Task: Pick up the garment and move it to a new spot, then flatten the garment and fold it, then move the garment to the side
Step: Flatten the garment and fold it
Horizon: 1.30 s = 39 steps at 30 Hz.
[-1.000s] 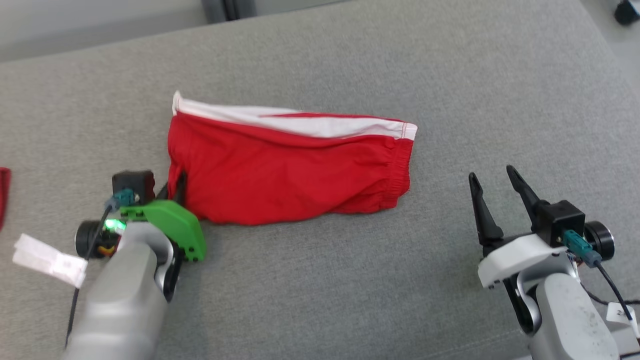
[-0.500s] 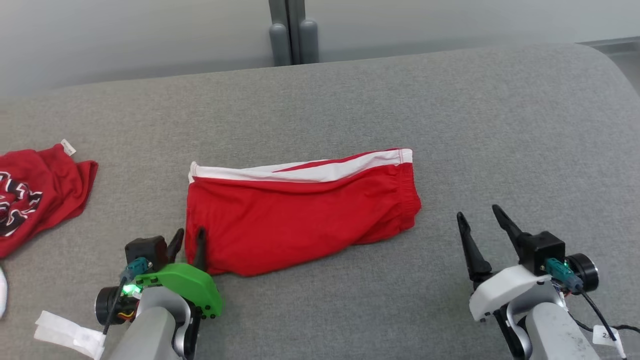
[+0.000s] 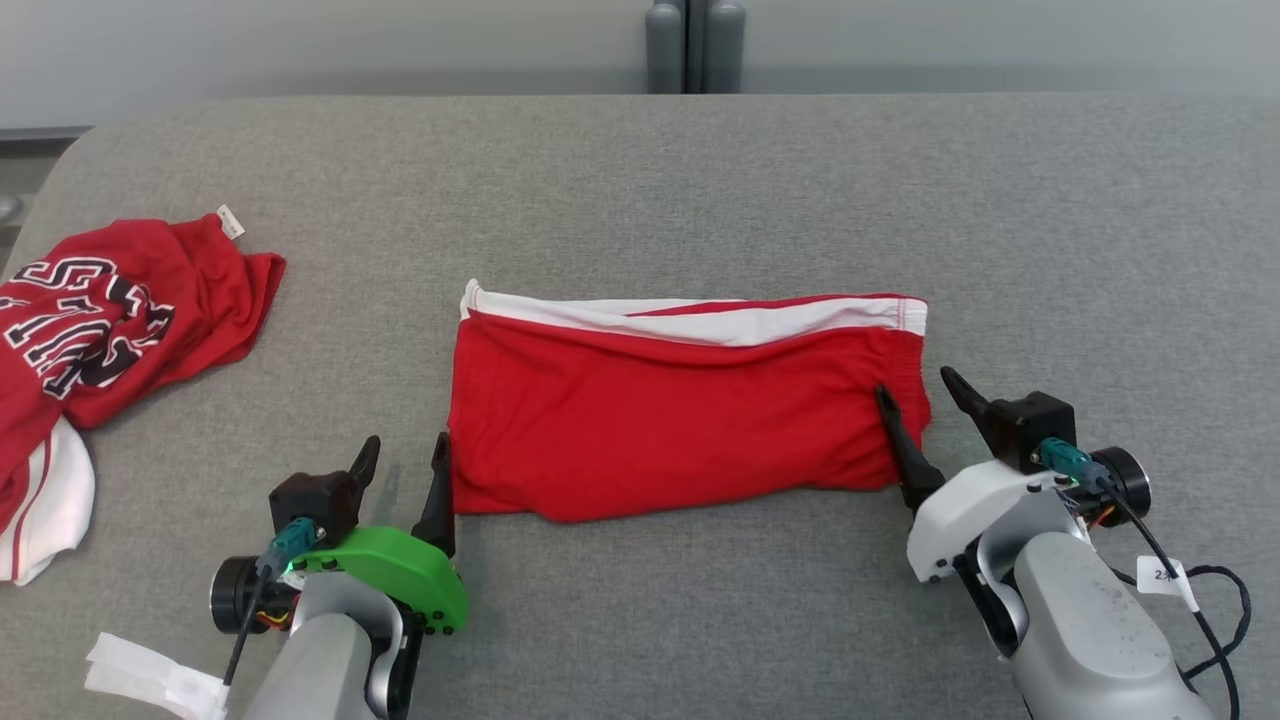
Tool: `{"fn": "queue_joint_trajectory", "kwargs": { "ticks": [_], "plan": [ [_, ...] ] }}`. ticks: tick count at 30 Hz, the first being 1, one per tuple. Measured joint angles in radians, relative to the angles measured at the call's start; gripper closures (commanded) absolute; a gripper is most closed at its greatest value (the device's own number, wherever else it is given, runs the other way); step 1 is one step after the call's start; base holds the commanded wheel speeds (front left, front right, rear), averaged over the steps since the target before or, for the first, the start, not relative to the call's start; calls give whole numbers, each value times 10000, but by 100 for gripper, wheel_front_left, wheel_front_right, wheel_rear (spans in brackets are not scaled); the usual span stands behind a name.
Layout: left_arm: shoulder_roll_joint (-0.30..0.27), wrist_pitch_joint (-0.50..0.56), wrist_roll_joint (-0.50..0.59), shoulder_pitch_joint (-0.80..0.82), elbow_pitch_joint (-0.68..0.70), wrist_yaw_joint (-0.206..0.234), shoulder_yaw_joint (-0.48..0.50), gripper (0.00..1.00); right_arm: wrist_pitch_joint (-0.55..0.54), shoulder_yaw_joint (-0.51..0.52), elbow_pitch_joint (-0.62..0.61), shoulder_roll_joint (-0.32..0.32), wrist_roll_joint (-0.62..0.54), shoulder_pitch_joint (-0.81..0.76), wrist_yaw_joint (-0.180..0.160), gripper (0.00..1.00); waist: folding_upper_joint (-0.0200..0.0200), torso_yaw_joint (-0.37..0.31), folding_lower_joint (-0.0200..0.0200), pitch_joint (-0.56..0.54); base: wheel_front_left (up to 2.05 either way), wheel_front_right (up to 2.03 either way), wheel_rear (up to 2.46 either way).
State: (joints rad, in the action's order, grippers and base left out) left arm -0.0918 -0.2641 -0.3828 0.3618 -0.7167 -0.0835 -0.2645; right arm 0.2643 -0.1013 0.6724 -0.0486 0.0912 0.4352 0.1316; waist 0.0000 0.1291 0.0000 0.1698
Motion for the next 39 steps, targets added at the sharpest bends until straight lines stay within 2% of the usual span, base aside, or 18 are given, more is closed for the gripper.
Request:
{"fn": "queue_joint_trajectory", "kwargs": {
  "ticks": [5,9,10,11,12,14,19,23,29,32,35,39],
  "plan": [
    [36,0,192,-31,-10,-146,251,0,2,199,1175,6,644,78,0,0,0,310,0,298,0,0,0],
    [58,0,345,-32,-27,-226,380,0,61,-673,1367,-71,1912,201,-13,0,0,442,0,503,0,0,0],
    [61,0,380,-32,-35,-236,403,0,82,-930,1377,-73,2209,223,-17,10,0,465,0,547,0,0,0],
    [63,0,437,-33,-42,-270,441,0,88,-1197,1338,-86,2523,236,-29,25,0,481,0,584,0,0,0],
    [61,0,468,-33,-42,-299,487,0,92,-1352,1331,-96,2826,243,-46,64,0,490,0,612,0,0,0],
    [61,0,541,-33,-42,-307,568,0,94,-1434,1321,-100,3191,261,-44,100,0,489,0,644,0,0,0],
    [71,0,748,-36,-44,-355,686,0,56,-880,1269,-25,3279,259,-2,100,0,459,0,599,0,0,0],
    [115,0,846,-199,-73,-393,757,0,12,61,1120,77,3022,14,8,100,0,336,0,453,0,0,0],
    [199,0,959,-484,-105,-399,844,0,0,2197,825,23,1624,-360,2,100,0,-7,0,167,0,0,0],
    [259,0,1012,-585,-140,-403,838,0,0,2872,669,-17,1057,-359,0,100,0,-168,0,5,0,0,0],
    [316,0,1039,-670,-207,-405,802,0,0,2476,591,-36,1200,-251,-6,100,0,-282,0,-164,0,0,0],
    [368,0,1020,-744,-389,-407,750,0,0,345,581,2,2894,102,-6,100,0,-347,0,-371,0,0,0]
  ]
}}
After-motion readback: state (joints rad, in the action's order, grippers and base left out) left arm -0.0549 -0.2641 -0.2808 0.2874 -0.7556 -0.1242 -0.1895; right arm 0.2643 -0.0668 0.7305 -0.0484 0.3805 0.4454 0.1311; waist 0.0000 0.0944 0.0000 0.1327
